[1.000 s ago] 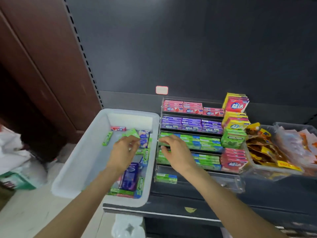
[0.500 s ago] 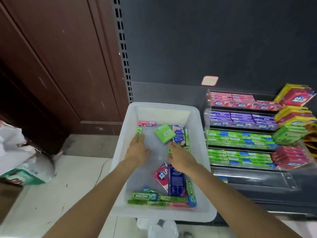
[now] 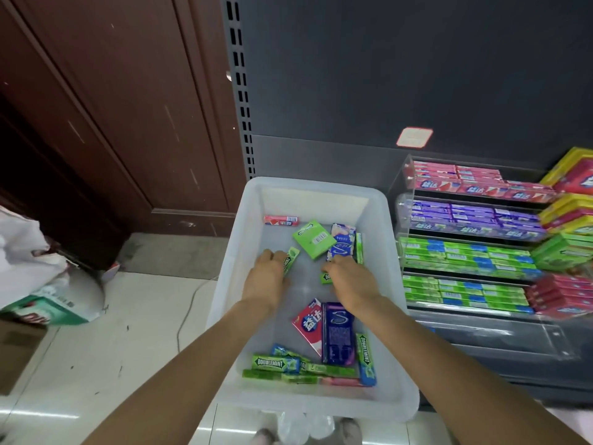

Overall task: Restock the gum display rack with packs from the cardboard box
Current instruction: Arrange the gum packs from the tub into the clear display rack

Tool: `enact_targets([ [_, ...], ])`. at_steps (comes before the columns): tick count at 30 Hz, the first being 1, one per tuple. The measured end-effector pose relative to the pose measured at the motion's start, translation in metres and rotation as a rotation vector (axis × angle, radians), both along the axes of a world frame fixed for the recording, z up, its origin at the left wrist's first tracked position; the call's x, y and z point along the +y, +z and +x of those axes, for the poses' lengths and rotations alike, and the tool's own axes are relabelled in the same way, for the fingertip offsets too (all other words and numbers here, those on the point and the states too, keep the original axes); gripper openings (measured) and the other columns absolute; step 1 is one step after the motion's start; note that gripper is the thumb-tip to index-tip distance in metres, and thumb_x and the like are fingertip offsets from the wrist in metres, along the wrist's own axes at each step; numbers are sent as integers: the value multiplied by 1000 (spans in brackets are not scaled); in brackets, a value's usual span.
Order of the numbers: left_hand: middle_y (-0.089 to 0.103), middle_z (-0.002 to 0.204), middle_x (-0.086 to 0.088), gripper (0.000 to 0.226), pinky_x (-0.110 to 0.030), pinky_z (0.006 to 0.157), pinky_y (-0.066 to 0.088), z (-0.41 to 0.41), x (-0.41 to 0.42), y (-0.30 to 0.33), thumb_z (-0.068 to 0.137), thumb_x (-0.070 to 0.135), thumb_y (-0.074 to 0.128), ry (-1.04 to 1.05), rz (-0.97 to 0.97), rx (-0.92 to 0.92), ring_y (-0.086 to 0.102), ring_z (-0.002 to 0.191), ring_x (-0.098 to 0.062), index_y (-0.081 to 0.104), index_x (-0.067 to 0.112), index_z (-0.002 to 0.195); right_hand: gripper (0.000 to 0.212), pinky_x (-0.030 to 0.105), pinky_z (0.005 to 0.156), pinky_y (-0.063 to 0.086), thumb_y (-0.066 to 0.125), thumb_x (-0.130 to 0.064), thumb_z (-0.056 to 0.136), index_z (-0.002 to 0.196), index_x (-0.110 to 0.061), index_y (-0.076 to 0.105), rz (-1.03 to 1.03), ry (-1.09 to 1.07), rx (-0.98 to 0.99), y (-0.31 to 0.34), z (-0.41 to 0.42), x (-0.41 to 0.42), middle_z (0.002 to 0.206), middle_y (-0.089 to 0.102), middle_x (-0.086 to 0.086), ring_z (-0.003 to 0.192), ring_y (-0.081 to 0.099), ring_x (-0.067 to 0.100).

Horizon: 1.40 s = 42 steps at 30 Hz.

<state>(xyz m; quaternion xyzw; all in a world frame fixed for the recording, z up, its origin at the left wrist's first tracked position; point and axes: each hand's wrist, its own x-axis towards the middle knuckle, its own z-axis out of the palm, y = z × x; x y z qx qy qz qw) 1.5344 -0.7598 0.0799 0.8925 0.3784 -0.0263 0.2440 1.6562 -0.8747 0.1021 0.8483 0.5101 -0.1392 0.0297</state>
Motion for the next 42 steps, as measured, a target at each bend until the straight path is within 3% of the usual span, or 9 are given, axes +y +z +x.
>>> enact_targets([
  [5, 49, 115, -20, 30, -37, 87, 41, 7, 4, -1, 87, 7, 52, 149, -77, -6, 49, 107, -36, 53, 3, 117, 33, 34, 89, 42, 58, -4, 86, 118, -12, 57, 13, 62, -70, -1, 1, 5, 117, 54, 8, 112, 52, 27],
  [10, 55, 110, -17, 29, -32, 86, 42, 7, 2, 16, 85, 7, 57, 195, -97, -160, 55, 103, -34, 62, 11, 113, 26, 33, 81, 45, 59, -19, 89, 114, -14, 57, 324, -104, 199, 28, 2, 3, 111, 61, 7, 101, 58, 25],
  [15, 66, 104, -9, 25, -21, 81, 43, 1, -4, 51, 81, 1, 64, 184, -186, -425, 61, 95, -23, 63, 7, 105, 23, 34, 84, 49, 70, -17, 82, 102, -13, 60, 532, -242, 359, 59, 0, -9, 95, 66, -2, 92, 62, 17],
  [18, 64, 95, -1, 27, -4, 69, 37, 5, -13, 76, 79, 2, 68, 88, -245, -515, 56, 86, -11, 62, 6, 105, 25, 29, 78, 47, 72, -17, 80, 100, -12, 60, 613, -296, 331, 80, 0, -24, 84, 58, -9, 85, 59, 13],
  [22, 60, 83, 4, 25, -2, 64, 38, 27, -35, 102, 73, -3, 72, 11, -302, -616, 52, 72, -1, 63, 7, 94, 25, 31, 71, 47, 73, -23, 80, 99, -13, 60, 682, -389, 301, 98, 8, -55, 75, 51, -16, 75, 55, 13],
  [26, 66, 80, 0, 18, -5, 64, 41, 52, -72, 113, 72, -1, 75, -103, -314, -641, 54, 70, -8, 68, 7, 86, 27, 21, 70, 45, 72, -23, 81, 103, -9, 64, 735, -444, 308, 106, 27, -101, 73, 51, -14, 69, 51, 4],
  [29, 67, 86, 1, 20, -3, 68, 39, 70, -103, 115, 75, 5, 75, -139, -294, -644, 56, 77, -9, 70, 9, 95, 25, 8, 65, 39, 69, -18, 84, 105, -6, 63, 759, -489, 347, 106, 49, -136, 74, 52, -12, 68, 50, -4],
  [37, 62, 89, 3, 23, -4, 73, 39, 106, -185, 101, 83, 10, 69, -56, -243, -587, 55, 82, -8, 68, 8, 107, 30, 16, 74, 46, 59, -5, 89, 118, -11, 62, 663, -421, 523, 78, 96, -210, 92, 64, 8, 82, 57, 11],
  [42, 62, 90, 3, 23, -13, 79, 42, 108, -216, 87, 85, 11, 66, 61, -229, -558, 58, 84, -10, 67, 6, 108, 16, 28, 88, 48, 60, -11, 90, 104, -4, 63, 596, -385, 538, 59, 116, -235, 101, 66, 7, 93, 59, 13],
])
